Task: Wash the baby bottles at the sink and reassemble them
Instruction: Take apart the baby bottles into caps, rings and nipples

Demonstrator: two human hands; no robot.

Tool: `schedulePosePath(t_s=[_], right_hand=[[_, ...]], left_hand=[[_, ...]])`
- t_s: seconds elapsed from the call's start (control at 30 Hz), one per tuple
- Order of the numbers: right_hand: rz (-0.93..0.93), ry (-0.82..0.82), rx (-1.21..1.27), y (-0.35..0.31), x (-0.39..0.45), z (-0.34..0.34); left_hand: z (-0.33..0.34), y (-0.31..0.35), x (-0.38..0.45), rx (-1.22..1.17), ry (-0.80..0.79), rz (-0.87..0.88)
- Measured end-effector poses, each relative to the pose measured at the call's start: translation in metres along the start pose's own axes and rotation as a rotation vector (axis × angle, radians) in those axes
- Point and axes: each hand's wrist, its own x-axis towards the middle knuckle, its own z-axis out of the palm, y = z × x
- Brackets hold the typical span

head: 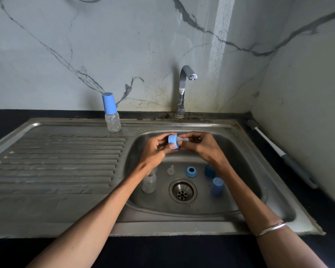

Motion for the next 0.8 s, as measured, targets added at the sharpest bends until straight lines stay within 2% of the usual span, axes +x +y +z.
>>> schedulePosePath(t_s=[0.33, 0.67, 0.8], right_hand=[[-0.029, 0.092, 0.038, 0.003, -0.005, 0.005], [-0.187, 0.272, -0.244, -0.005, -0.007, 0.013], [-0.2, 0.277, -0.194, -0.007, -0.01, 0.016]], left_hand=[[0.006, 0.005, -0.002, 0.021, 0.012, 0.03], [0.008, 0.004, -0.003, 0.052, 0.013, 0.068], [0.003, 0.005, -0.001, 0.004, 0.002, 0.066]])
